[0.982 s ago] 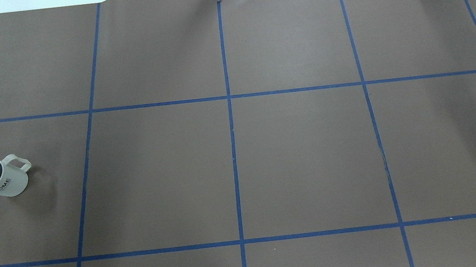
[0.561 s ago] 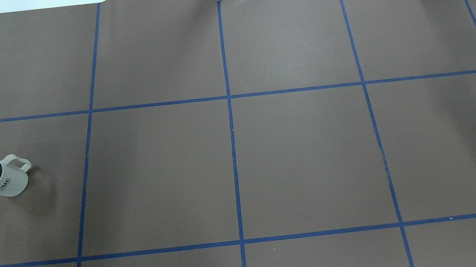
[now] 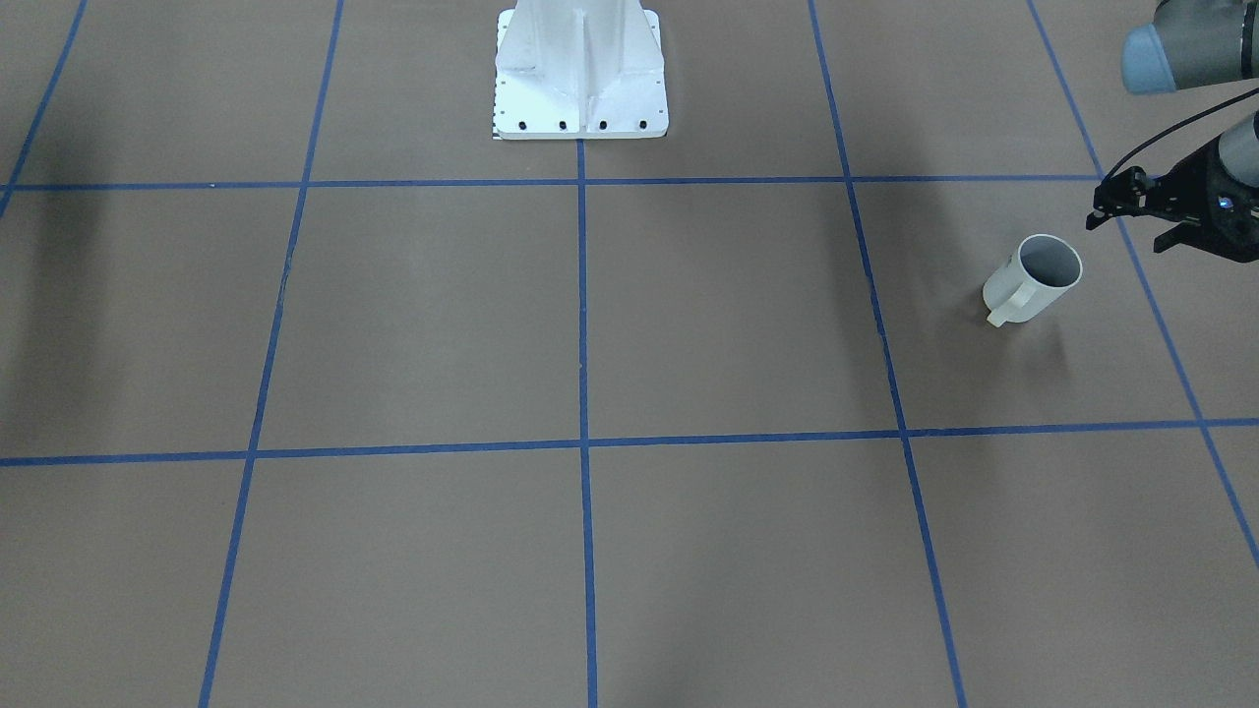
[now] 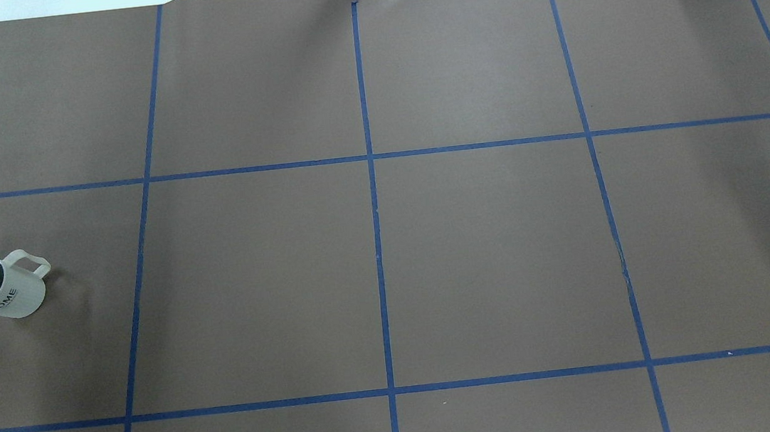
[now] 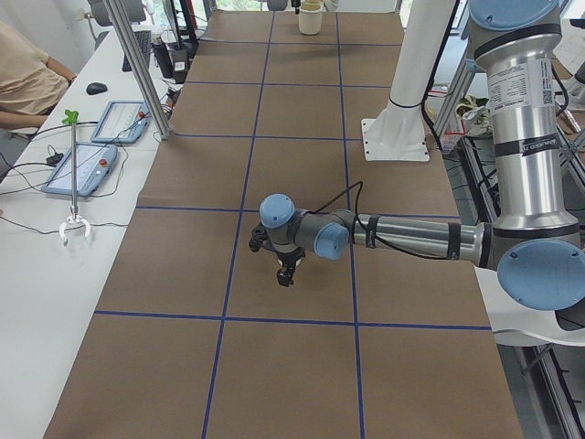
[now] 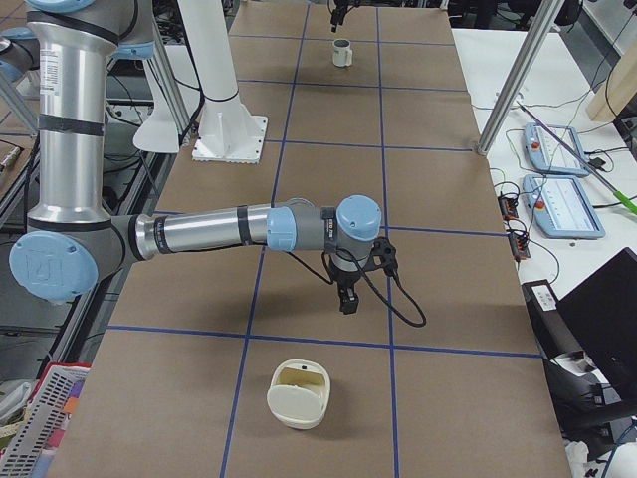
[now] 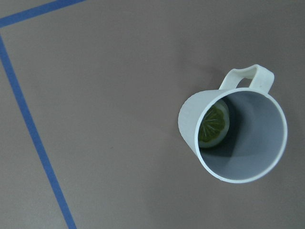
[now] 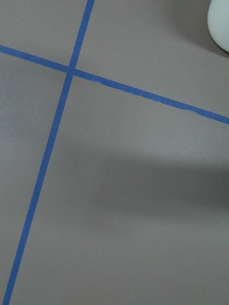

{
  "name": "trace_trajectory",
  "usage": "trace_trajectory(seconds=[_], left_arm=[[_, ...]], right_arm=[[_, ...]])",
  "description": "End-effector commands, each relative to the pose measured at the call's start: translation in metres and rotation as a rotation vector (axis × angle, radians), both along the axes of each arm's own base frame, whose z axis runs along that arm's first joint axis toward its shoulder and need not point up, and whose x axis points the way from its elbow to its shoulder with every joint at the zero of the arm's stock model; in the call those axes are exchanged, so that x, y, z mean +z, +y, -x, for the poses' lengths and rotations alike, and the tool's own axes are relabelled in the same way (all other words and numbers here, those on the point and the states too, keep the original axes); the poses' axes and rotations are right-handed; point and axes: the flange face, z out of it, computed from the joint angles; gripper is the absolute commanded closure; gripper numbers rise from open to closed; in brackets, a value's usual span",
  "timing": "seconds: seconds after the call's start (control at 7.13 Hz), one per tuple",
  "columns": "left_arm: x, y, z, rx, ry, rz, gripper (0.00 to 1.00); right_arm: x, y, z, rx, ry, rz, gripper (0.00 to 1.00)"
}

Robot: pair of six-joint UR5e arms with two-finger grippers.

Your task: Left arm hands cup to right arm to dump lemon

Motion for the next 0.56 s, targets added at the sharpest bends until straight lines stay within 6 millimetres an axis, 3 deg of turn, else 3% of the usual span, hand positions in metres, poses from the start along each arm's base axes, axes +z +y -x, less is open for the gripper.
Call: trace_trajectory(seconds=[0.0, 0.28, 0.42], left_arm=[[-0.011, -0.014, -0.008, -0.028, 0.011, 0.009, 0.01], [-0.035, -0.032, -0.017, -0.045, 0.035, -0.016, 0.01], [-0.036, -0.035, -0.018, -0.065, 0.033, 0.004, 0.01]], right_arm=[[0.002, 0.001, 0.000, 0.000, -0.002, 0.005, 0.00], [0.003, 0.001, 0.000, 0.000, -0.002, 0.008, 0.00], [0.004, 0.001, 0.000, 0.000, -0.003, 0.009, 0.00]])
